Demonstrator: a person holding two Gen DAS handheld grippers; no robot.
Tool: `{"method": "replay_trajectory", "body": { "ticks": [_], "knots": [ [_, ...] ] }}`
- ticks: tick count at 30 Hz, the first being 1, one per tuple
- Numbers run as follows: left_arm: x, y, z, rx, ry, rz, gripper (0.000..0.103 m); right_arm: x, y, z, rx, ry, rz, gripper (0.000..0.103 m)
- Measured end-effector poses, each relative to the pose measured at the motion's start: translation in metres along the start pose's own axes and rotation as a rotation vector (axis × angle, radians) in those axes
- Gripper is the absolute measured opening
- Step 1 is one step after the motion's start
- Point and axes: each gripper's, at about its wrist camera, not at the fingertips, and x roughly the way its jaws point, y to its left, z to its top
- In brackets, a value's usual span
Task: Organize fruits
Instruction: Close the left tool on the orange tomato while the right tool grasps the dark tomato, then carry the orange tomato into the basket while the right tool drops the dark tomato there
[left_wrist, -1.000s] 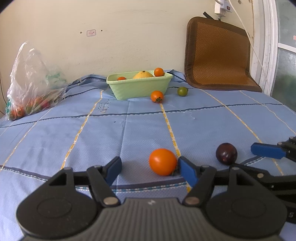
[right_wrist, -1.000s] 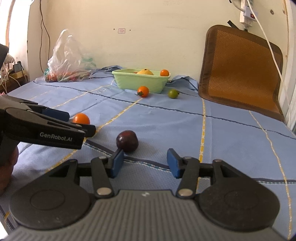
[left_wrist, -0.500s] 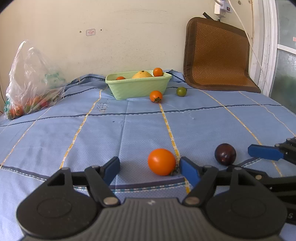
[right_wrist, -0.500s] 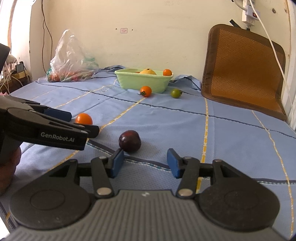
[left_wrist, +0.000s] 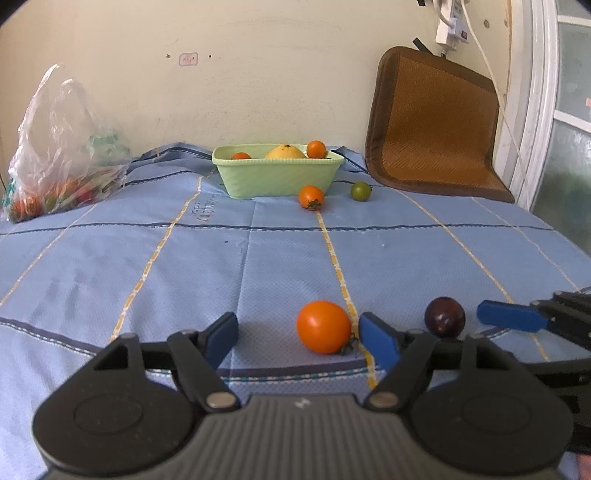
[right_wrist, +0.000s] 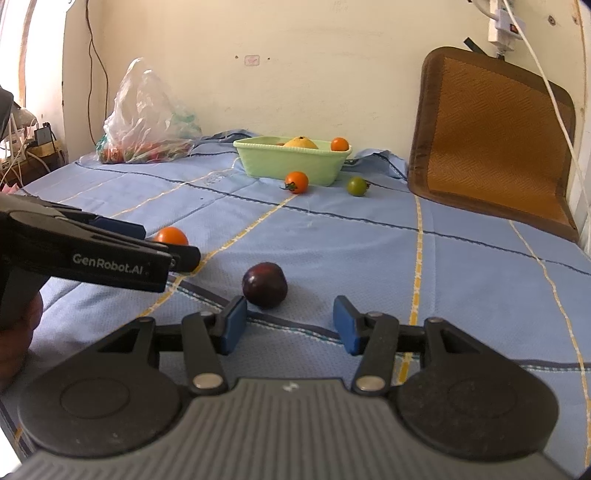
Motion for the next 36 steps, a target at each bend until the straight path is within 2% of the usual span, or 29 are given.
{"method": "replay_trajectory", "body": {
  "ticks": [5, 9, 14, 16, 18, 19, 36],
  "knots": [
    [-0.001, 0.003, 0.0, -0.015, -0.007, -0.02, 0.072, 0.003, 0.003, 0.002, -0.006, 0.002, 0.009, 0.054],
    [-0.002, 0.001, -0.001, -0.006, -0.016, -0.027, 0.062, 0.004, 0.001, 0.004, 0.013, 0.005, 0.009, 0.055],
    [-0.003, 0.0, 0.0, -0.001, -0.018, -0.039, 0.055, 0.009, 0.01, 0.008, -0.016, 0.004, 0.011, 0.053],
    [-0.002, -0.001, 0.0, 0.006, -0.02, -0.045, 0.047, 0.009, 0.013, 0.008, -0.028, 0.004, 0.021, 0.044],
    [-0.003, -0.003, -0.001, 0.021, -0.022, -0.06, 0.032, 0.008, 0.014, 0.007, -0.039, -0.001, 0.039, 0.035],
    [-0.004, -0.005, -0.001, 0.031, -0.025, -0.058, 0.032, 0.006, 0.015, 0.007, -0.048, -0.007, 0.028, 0.03],
    [-0.002, 0.0, -0.001, 0.012, -0.022, -0.102, 0.031, 0.006, 0.018, 0.007, -0.06, -0.016, -0.003, 0.03]
  ]
}}
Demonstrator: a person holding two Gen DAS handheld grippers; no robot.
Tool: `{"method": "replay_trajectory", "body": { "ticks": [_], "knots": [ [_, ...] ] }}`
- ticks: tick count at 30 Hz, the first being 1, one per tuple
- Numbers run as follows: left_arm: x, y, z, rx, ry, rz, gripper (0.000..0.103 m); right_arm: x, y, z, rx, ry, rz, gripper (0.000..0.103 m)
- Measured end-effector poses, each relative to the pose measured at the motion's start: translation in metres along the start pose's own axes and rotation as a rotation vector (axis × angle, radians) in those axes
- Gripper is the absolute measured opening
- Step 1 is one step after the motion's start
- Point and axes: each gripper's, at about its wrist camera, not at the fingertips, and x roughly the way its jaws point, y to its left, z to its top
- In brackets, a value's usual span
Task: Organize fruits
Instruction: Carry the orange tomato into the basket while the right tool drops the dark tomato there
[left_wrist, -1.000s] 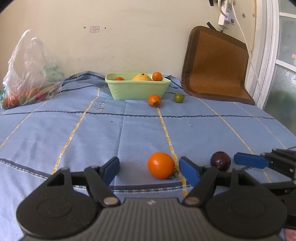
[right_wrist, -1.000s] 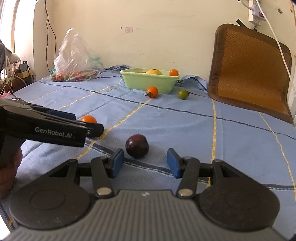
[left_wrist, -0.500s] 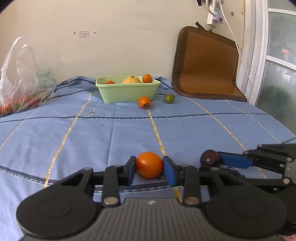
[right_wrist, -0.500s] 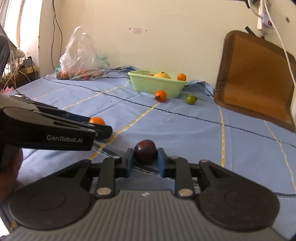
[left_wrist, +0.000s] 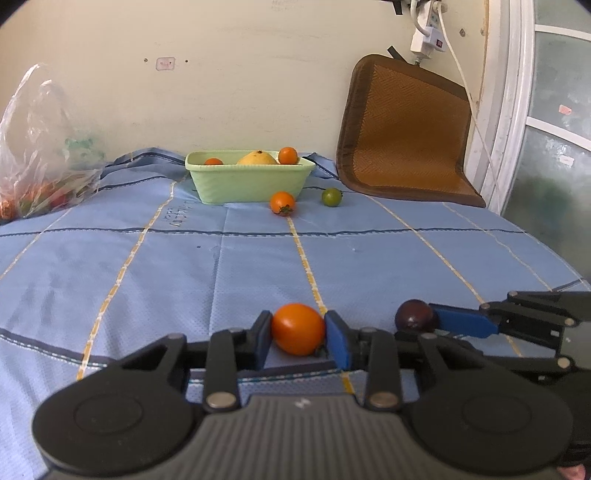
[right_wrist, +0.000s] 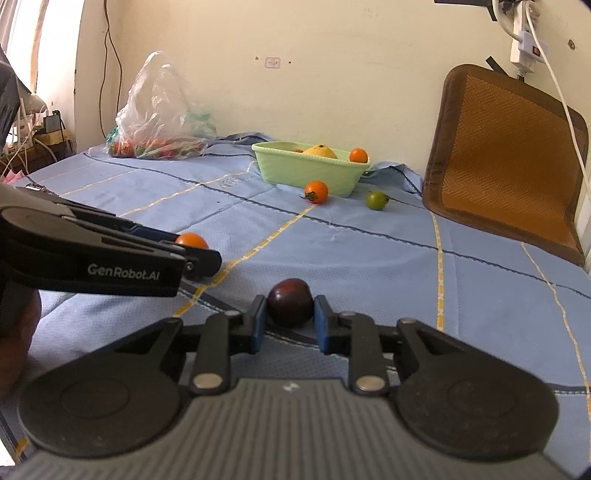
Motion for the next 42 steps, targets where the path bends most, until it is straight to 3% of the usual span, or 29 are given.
{"method": "replay_trajectory", "body": {
  "ticks": [4, 8, 13, 20, 25, 29, 30, 31, 32, 38, 42],
  "knots": [
    [0.0, 0.004, 0.001, -0.019, 0.006, -0.027, 0.031, 0.0, -0.003, 0.001, 0.02, 0.002, 0.012, 0.03],
    [0.005, 0.027, 0.009, -0.112, 0.028, -0.116, 0.031, 0.003, -0.014, 0.005, 0.093, 0.017, 0.066, 0.03],
    [0.032, 0.067, 0.052, -0.187, 0.014, -0.1, 0.031, 0.024, -0.034, 0.04, 0.114, -0.044, 0.077, 0.03],
    [0.092, 0.097, 0.133, -0.149, -0.056, -0.034, 0.031, 0.086, -0.075, 0.106, 0.136, -0.129, 0.046, 0.03],
    [0.143, 0.099, 0.165, -0.103, -0.042, 0.007, 0.031, 0.145, -0.097, 0.133, 0.16, -0.112, 0.039, 0.03],
    [0.174, 0.098, 0.168, -0.065, -0.002, 0.048, 0.037, 0.188, -0.104, 0.138, 0.153, -0.066, 0.039, 0.032],
    [0.178, 0.096, 0.168, -0.054, 0.003, 0.06, 0.044, 0.194, -0.106, 0.137, 0.155, -0.072, 0.061, 0.037],
    [0.179, 0.095, 0.168, -0.047, -0.003, 0.068, 0.048, 0.196, -0.107, 0.137, 0.157, -0.079, 0.084, 0.049],
    [0.178, 0.095, 0.167, -0.04, -0.012, 0.072, 0.05, 0.196, -0.11, 0.139, 0.17, -0.078, 0.097, 0.051],
    [0.148, 0.105, 0.163, -0.098, -0.084, 0.116, 0.05, 0.162, -0.148, 0.139, 0.294, -0.158, 0.067, 0.052],
    [0.124, 0.096, 0.146, -0.116, -0.084, 0.068, 0.05, 0.142, -0.179, 0.116, 0.415, -0.102, 0.006, 0.052]
  ]
}}
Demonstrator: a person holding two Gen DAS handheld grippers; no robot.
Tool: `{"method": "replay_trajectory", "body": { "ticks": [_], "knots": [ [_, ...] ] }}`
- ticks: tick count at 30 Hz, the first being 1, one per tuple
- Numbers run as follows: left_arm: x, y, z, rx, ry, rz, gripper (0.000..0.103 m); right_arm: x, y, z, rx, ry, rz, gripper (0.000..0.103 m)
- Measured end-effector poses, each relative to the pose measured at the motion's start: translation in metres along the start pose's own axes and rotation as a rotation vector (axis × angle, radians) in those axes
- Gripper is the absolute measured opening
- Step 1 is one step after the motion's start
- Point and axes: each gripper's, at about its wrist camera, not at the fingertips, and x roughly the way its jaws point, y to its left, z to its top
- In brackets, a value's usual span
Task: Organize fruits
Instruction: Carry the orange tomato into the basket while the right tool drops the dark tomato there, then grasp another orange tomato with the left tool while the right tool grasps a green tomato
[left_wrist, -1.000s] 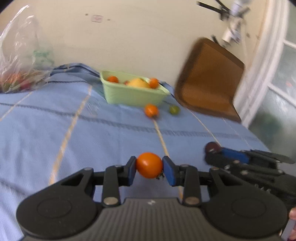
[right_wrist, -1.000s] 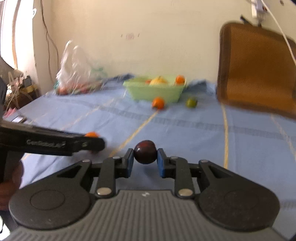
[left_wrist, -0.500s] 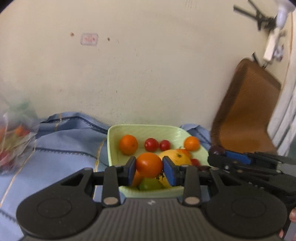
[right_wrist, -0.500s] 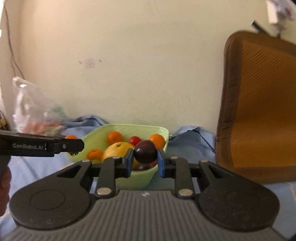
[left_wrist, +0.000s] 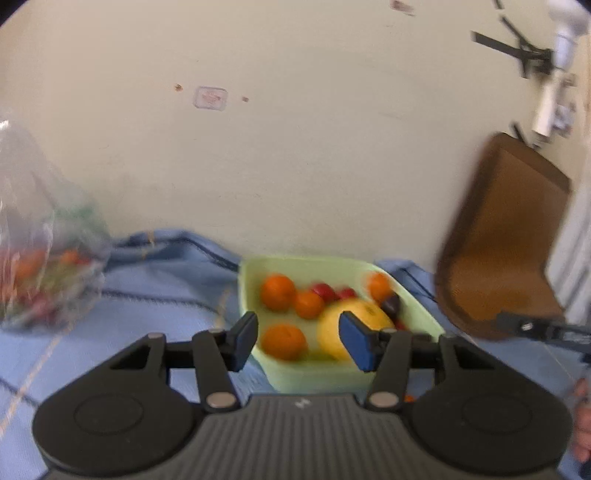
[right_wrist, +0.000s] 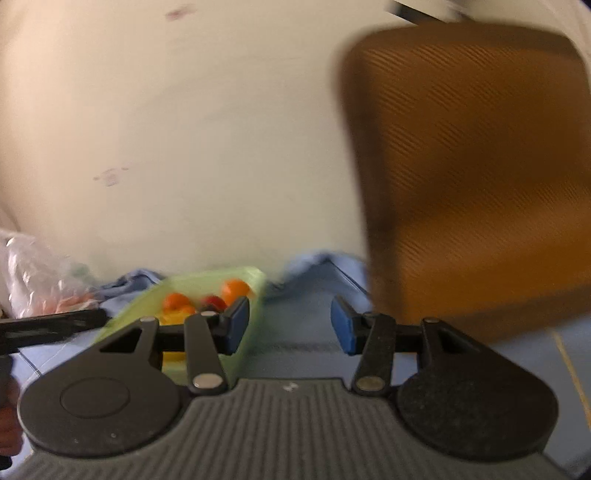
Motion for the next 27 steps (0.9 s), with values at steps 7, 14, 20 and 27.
{"method": "replay_trajectory", "body": {
  "ticks": [7, 14, 20, 27],
  "knots": [
    [0.015, -0.051, -0.038, 0.128, 0.111, -0.052, 0.056, -0.007, -0.002, -0.038, -0.034, 0.157, -0.001, 0.052],
    [0.049, -0.062, -0.039, 0.112, 0.168, -0.029, 0.05, 0.025, 0.03, -0.036, -0.194, 0.188, 0.002, 0.052],
    [0.043, -0.073, -0.046, 0.167, 0.166, -0.035, 0.031, 0.041, 0.036, -0.036, -0.207, 0.242, 0.028, 0.029],
    [-0.027, -0.067, -0.08, 0.144, 0.18, -0.105, 0.031, -0.009, 0.042, -0.055, -0.138, 0.243, 0.063, 0.029]
  ]
}}
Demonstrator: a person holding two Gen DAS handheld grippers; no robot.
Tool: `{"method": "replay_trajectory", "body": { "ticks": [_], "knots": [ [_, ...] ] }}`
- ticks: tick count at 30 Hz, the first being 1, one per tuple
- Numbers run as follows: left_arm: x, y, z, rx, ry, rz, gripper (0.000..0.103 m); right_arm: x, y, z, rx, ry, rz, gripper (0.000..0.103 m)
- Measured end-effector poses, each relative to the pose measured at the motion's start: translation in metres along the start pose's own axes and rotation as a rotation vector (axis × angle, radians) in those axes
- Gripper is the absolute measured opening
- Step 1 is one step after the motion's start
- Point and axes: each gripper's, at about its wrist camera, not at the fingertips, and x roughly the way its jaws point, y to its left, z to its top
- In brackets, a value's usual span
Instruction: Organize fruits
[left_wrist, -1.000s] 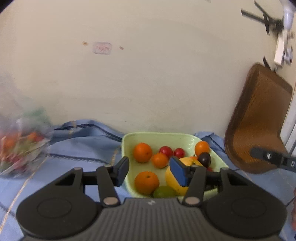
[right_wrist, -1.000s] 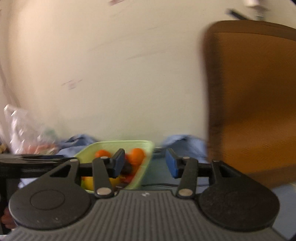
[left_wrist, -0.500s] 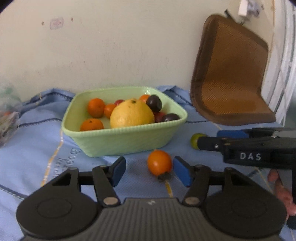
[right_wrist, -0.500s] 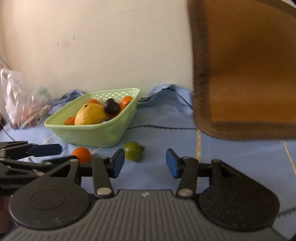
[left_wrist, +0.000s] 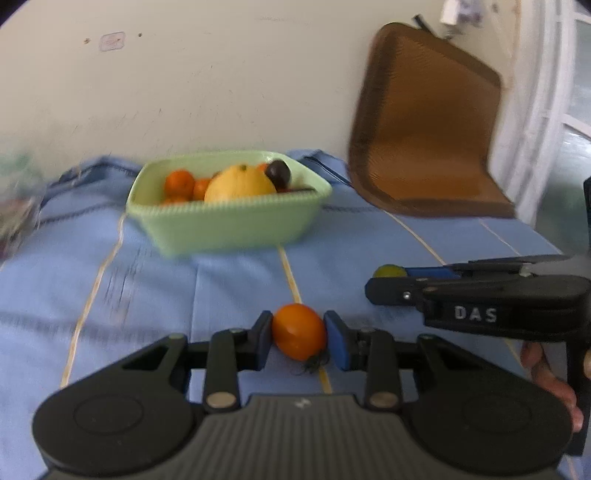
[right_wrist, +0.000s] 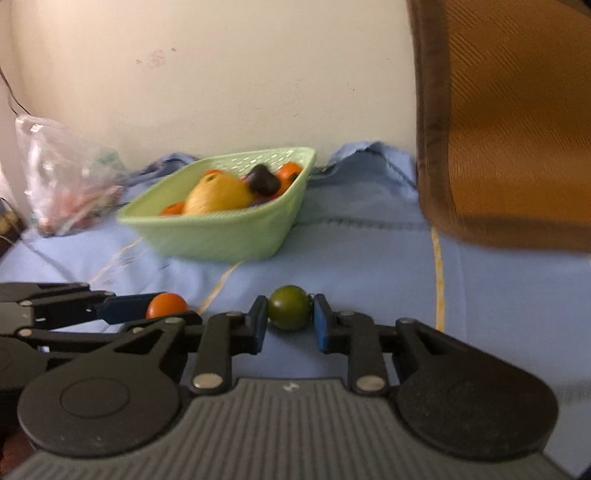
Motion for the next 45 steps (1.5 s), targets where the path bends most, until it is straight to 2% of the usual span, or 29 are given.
{"method": "replay_trajectory", "body": {
  "ticks": [8, 14, 22, 25, 27, 35, 42, 45],
  "knots": [
    [-0.077, -0.015, -0.062, 0.014, -0.034, -0.046, 0.031, -0.092, 0.038, -0.074, -0.032, -0.065, 0.032, 0.029],
    [-0.104, -0.032, -0.085, 0.026, -0.063, -0.065, 0.031, -0.119, 0.066, -0.112, -0.128, -0.085, -0.017, 0.029],
    [-0.101, -0.047, -0.09, 0.08, -0.064, 0.034, 0.036, -0.126, 0.073, -0.125, -0.152, -0.104, -0.033, 0.032],
    [-0.101, -0.055, -0.091, 0.111, -0.062, 0.075, 0.039, -0.127, 0.076, -0.129, -0.164, -0.109, -0.039, 0.033],
    [-0.1, -0.055, -0.091, 0.109, -0.061, 0.097, 0.046, -0.127, 0.078, -0.132, -0.18, -0.11, -0.046, 0.035],
    [-0.101, -0.053, -0.092, 0.092, -0.059, 0.126, 0.051, -0.128, 0.079, -0.134, -0.188, -0.114, -0.06, 0.037],
    [-0.103, -0.049, -0.093, 0.079, -0.061, 0.116, 0.05, -0.127, 0.081, -0.134, -0.195, -0.112, -0.071, 0.04],
    [-0.101, -0.053, -0.092, 0.104, -0.056, 0.124, 0.051, -0.126, 0.083, -0.134, -0.213, -0.111, -0.073, 0.041]
  ]
}}
